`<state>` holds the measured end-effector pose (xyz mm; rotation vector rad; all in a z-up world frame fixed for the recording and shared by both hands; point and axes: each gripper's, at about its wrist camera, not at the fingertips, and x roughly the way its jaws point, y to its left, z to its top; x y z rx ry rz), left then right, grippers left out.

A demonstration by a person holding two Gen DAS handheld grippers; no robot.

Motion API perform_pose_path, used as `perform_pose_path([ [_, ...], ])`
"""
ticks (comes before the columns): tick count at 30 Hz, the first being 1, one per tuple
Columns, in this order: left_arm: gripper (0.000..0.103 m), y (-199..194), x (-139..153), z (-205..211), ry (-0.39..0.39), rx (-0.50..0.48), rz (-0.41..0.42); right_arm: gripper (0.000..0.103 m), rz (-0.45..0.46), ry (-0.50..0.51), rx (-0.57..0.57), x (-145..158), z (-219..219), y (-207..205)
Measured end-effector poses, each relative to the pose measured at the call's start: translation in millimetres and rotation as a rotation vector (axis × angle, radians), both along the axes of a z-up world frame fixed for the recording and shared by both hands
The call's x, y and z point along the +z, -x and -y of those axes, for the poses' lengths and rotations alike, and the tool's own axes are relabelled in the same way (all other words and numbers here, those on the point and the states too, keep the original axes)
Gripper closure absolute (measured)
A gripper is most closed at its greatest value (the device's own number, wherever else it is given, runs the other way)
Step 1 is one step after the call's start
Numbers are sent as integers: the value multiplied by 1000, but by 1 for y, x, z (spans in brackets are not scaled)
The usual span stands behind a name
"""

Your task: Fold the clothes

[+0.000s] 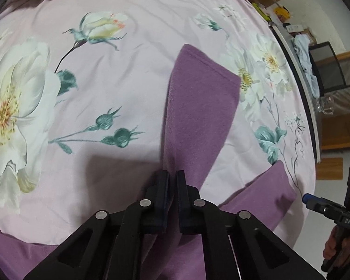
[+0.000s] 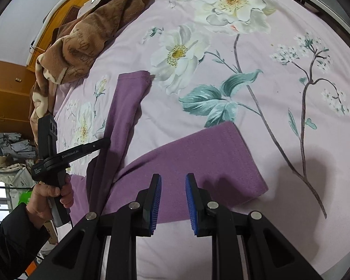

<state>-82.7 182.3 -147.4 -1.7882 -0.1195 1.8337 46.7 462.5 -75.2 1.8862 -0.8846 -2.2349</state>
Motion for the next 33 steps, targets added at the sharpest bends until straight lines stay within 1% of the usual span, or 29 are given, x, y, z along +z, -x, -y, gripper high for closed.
perform_pose_path([
  [2,97,-3,12,-2,-28,-4,-19,81,-4,3,-11,1,-3,0],
  [6,97,-17,41,-12,-113,-20,-43,81,-22,16,-44,6,-10,-3],
  [9,97,-40,61,-33,-173,-79,-44,80,-33,24,-71,12,-14,-8],
  [11,97,-64,69,-55,-219,-143,-22,80,-40,25,-86,17,-16,-13],
  [13,97,-85,68,-73,-250,-197,6,80,-46,23,-101,21,-18,-19],
  [14,97,-100,64,-85,-247,-240,19,80,-48,20,-109,22,-20,-22],
  [17,97,-128,37,-105,-217,-301,88,80,-41,2,-119,20,-23,-29],
  [18,97,-133,31,-107,-192,-307,95,80,-37,-7,-118,19,-23,-30],
  [19,97,-135,29,-105,-179,-300,90,79,-32,-17,-114,18,-22,-30],
  [20,97,-134,32,-97,-188,-264,80,79,-32,-25,-107,17,-21,-29],
  [22,93,-129,39,-78,-191,-196,60,78,-52,-41,-76,18,-11,-21],
  [23,90,-123,42,-64,-168,-152,46,75,-63,-48,-59,18,-6,-16],
  [25,78,-112,44,-40,-123,-86,28,73,-77,-62,-20,18,8,-6],
  [27,69,-101,45,-18,-76,-29,11,72,-96,-83,34,18,28,7],
  [28,66,-99,44,-9,-58,-13,8,72,-105,-96,62,18,38,13],
  [30,64,-95,43,8,-23,18,2,72,-128,-129,137,15,64,27],
  [33,61,-96,41,20,2,19,0,72,-144,-166,238,5,99,46],
])
